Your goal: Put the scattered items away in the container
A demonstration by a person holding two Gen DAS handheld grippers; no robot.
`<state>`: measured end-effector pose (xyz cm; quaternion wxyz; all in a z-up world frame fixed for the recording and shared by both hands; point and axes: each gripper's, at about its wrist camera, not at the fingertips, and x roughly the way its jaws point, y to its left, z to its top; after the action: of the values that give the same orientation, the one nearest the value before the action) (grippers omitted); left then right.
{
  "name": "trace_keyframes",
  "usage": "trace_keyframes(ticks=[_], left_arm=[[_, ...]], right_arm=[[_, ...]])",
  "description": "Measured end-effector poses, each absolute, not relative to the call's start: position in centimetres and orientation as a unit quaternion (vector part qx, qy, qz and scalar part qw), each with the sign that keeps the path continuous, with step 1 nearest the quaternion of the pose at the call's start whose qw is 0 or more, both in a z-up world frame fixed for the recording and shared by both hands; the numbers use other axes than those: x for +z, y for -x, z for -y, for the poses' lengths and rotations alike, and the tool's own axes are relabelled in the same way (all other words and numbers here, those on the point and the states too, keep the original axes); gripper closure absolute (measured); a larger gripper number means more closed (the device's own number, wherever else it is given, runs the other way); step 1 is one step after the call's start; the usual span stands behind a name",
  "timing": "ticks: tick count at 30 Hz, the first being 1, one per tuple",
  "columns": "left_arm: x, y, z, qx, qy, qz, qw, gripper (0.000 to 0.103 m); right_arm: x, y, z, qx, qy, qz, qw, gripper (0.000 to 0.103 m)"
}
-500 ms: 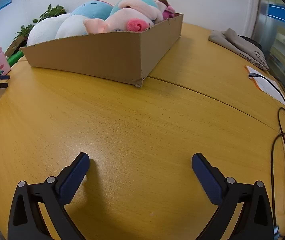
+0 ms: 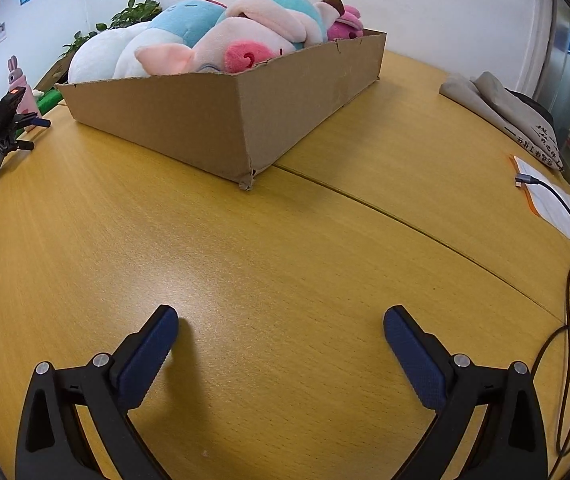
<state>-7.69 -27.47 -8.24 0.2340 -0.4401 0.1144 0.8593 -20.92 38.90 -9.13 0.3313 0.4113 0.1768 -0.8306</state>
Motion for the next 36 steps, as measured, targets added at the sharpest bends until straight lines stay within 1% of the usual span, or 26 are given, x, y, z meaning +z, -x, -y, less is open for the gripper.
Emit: trace_keyframes(ticks=[3, 36], left_arm=[[-7.7, 8.5, 26.6, 0.858, 0.441, -0.117, 0.236, 0.000], [-8.1, 8.5, 24.9, 0.861, 0.439, -0.115, 0.227, 0.000]], right_arm=[[-9.1, 20.9, -38.9, -0.830, -0.412, -0.177, 0.332, 0.000], [-8.8, 21.4, -39.6, -0.827, -0.411, -0.182, 0.339, 0.000]])
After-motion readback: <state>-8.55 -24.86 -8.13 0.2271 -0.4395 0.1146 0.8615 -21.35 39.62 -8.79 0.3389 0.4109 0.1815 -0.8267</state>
